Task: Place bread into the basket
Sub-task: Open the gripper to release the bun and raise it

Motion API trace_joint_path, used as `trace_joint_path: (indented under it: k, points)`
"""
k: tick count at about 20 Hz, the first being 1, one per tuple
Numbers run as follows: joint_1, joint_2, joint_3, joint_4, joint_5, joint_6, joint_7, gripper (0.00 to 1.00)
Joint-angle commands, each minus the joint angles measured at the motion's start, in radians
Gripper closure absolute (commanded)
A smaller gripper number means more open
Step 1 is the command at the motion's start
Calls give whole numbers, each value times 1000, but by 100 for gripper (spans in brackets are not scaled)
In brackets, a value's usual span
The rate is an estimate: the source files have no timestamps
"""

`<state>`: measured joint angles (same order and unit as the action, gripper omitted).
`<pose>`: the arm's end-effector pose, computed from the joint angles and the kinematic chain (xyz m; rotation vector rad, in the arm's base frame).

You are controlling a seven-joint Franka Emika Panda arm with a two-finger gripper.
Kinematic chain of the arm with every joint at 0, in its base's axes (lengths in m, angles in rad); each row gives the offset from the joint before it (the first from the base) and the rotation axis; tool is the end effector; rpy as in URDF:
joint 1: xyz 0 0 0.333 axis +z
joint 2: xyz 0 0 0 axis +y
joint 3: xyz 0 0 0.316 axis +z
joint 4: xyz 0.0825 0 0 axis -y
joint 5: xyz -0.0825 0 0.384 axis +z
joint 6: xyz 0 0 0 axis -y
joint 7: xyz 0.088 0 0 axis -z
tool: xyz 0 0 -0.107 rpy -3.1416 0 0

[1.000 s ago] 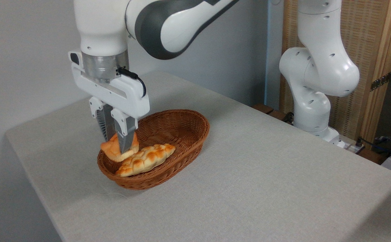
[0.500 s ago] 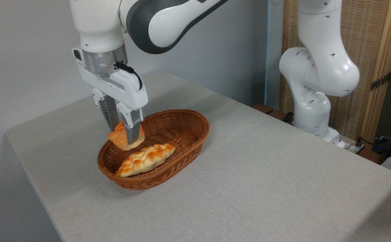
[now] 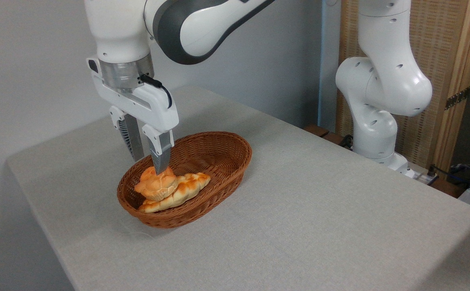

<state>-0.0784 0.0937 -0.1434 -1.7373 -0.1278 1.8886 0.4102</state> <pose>0.5819 -0.1380 0.5203 2.8779 -0.8817 0.1067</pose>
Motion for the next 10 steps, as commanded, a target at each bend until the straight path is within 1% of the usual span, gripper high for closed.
trace_joint_path:
  k: [1, 4, 5, 7, 9, 10]
  points:
    - [6, -26, 15, 21, -3, -17, 15, 0]
    - [8, -37, 36, 54, -1, -20, 44, 0]
    - [8, -39, 54, 65, 0, -20, 50, 0]
    - [8, -42, 74, 71, -1, -22, 93, 0]
    - [8, -69, 116, 76, -9, -25, 142, 0]
    - [6, -83, 126, 76, -9, -28, 159, 0]
